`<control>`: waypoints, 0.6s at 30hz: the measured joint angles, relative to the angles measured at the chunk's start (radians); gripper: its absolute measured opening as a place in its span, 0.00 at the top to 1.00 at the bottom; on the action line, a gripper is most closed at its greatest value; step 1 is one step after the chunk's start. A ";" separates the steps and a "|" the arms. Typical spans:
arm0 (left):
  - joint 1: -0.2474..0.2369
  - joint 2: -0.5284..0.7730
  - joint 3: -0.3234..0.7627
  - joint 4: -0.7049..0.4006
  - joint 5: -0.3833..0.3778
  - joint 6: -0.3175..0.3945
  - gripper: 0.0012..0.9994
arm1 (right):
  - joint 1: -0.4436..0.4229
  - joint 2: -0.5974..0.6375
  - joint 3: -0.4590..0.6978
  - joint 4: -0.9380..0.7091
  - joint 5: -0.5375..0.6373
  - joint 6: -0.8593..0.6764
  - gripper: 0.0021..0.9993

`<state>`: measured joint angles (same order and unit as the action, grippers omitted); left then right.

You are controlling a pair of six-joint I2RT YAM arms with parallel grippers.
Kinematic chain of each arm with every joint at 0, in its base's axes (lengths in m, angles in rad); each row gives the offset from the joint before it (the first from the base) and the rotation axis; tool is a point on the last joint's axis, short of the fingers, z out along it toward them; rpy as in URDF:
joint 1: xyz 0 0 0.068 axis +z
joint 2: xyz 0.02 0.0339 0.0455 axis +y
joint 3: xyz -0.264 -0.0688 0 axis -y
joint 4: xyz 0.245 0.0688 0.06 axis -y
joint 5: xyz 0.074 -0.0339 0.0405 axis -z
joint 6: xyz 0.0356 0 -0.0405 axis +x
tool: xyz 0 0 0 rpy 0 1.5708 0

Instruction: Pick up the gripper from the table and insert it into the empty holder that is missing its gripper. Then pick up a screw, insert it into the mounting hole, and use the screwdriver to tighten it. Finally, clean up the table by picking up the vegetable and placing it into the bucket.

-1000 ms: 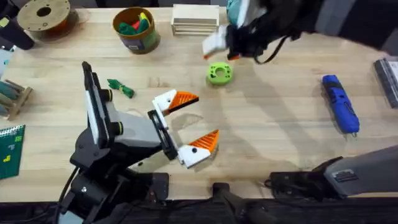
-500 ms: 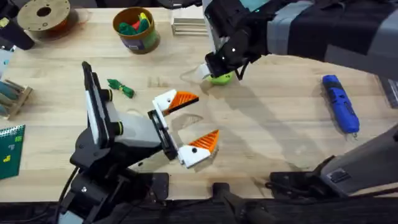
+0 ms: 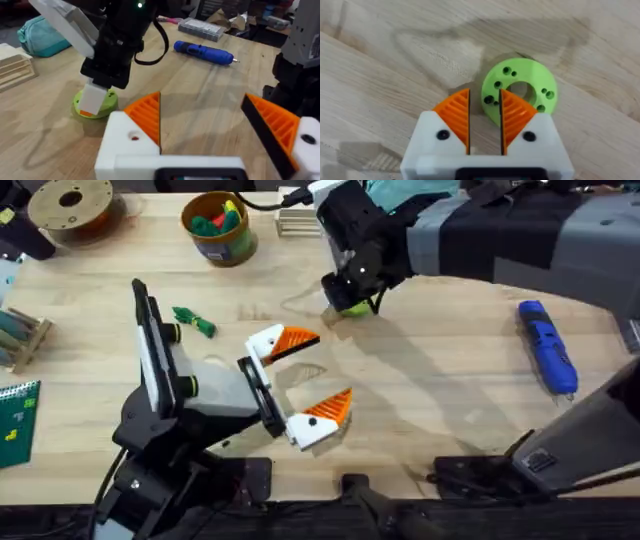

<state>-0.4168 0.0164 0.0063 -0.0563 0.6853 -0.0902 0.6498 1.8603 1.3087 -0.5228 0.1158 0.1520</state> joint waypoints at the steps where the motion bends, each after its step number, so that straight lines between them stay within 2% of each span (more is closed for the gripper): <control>1: 0.000 0.000 0.000 0.000 0.000 0.000 0.01 | 0.000 0.000 0.000 0.000 0.000 0.000 0.70; 7: 0.000 0.000 0.000 0.000 0.000 0.000 0.01 | 0.000 0.000 0.000 -0.003 0.001 0.000 0.76; 18: 0.000 0.000 0.000 0.000 0.000 0.000 0.01 | 0.000 0.000 0.000 -0.008 0.001 0.000 0.77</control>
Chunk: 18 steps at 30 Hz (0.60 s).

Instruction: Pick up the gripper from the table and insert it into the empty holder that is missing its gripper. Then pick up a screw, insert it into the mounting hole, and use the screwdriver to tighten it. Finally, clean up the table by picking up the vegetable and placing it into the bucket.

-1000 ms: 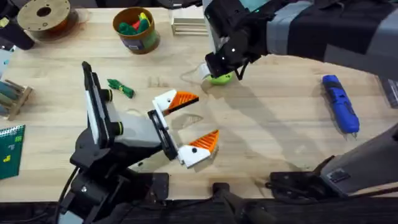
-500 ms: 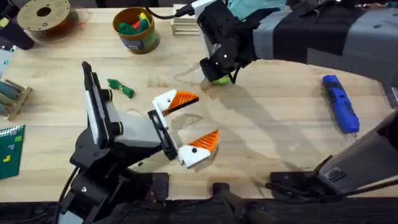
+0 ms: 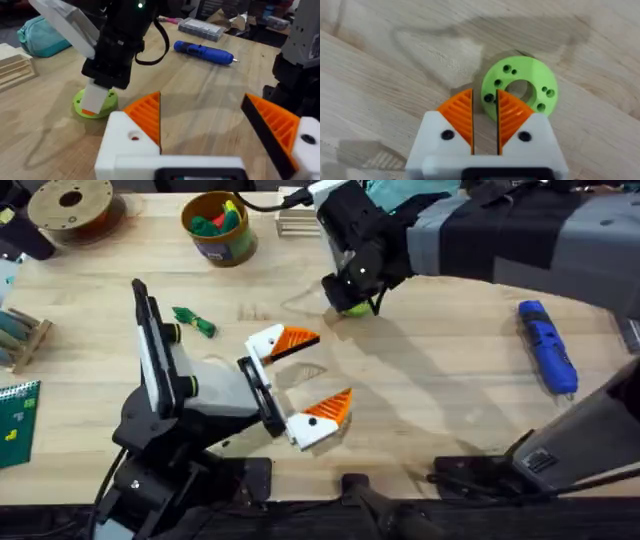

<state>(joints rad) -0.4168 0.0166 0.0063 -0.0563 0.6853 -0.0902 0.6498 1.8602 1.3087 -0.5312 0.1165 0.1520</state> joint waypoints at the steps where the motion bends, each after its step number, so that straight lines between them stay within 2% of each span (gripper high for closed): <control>1: 0.000 0.000 0.000 0.000 0.000 0.000 0.01 | 0.000 0.000 0.000 0.000 0.000 0.000 0.77; 8: 0.000 0.000 0.000 0.000 0.000 0.000 0.01 | 0.000 0.004 0.000 0.001 0.000 0.000 0.81; 18: 0.000 0.000 0.000 0.000 0.000 0.000 0.01 | 0.000 0.008 0.000 0.000 0.003 0.000 0.82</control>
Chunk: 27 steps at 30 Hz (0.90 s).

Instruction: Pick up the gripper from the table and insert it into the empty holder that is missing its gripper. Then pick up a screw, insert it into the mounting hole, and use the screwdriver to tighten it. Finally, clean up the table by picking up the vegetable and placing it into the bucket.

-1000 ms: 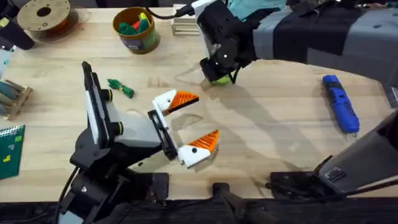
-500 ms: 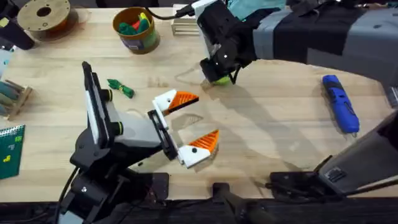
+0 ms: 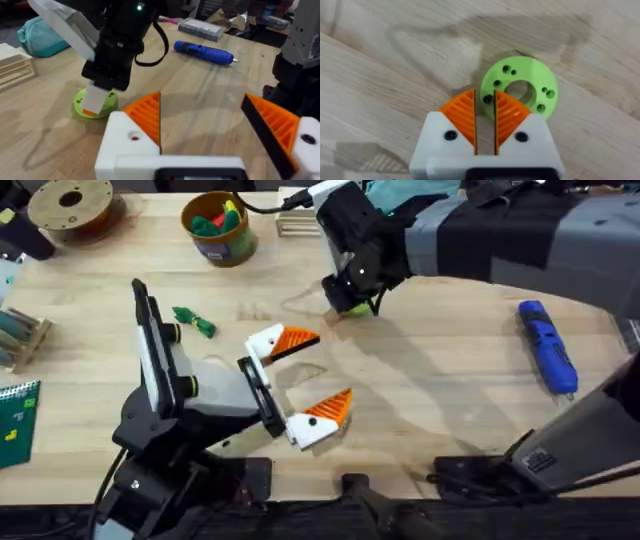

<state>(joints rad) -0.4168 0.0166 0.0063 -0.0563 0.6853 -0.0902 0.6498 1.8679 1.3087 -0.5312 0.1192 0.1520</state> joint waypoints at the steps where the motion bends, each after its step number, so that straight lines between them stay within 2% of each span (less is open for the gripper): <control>1: 0.000 0.000 0.000 0.000 0.000 0.000 0.01 | 0.000 0.002 0.000 0.001 0.000 0.000 0.82; 4: 0.000 0.000 0.000 0.000 0.000 0.000 0.01 | 0.000 0.013 0.000 0.003 0.008 0.000 0.83; 14: 0.000 0.000 0.000 0.000 0.000 0.000 0.01 | 0.000 0.013 0.005 0.001 0.021 0.000 0.99; 24: 0.000 0.000 0.000 0.000 0.000 0.000 0.01 | -0.001 0.013 0.011 -0.007 0.024 -0.017 0.99; 27: 0.000 0.000 0.000 0.000 0.000 0.000 0.01 | 0.000 0.009 0.075 -0.041 0.022 -0.079 0.99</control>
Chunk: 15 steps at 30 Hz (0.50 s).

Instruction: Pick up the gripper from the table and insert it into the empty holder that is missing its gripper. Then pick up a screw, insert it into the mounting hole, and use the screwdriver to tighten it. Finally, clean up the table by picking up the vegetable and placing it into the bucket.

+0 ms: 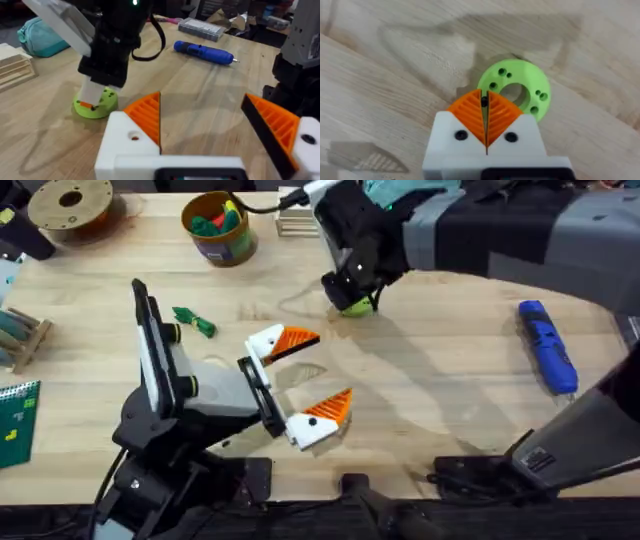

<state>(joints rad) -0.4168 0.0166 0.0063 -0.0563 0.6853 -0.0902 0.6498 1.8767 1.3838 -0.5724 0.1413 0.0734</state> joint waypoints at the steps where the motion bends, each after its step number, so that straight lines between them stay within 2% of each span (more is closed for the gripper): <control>1: 0.000 0.000 0.000 0.000 0.000 0.000 0.01 | 0.000 0.000 0.000 0.000 0.000 0.000 0.99; 4: 0.000 0.000 0.000 0.000 0.000 0.000 0.01 | 0.000 0.000 0.012 -0.032 -0.001 -0.004 0.99; 6: 0.000 0.000 0.000 0.000 0.000 0.000 0.01 | 0.000 0.011 0.108 -0.234 -0.004 -0.020 0.99; 10: 0.000 0.000 0.000 0.000 0.001 0.000 0.01 | 0.000 0.003 0.290 -0.358 -0.007 -0.046 0.99; 15: 0.000 0.000 0.000 0.000 0.001 0.000 0.01 | 0.000 -0.023 0.461 -0.532 -0.007 -0.108 0.99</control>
<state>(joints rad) -0.4168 0.0166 0.0063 -0.0563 0.6865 -0.0902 0.6498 1.8535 1.8451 -1.1041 0.1340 -0.0347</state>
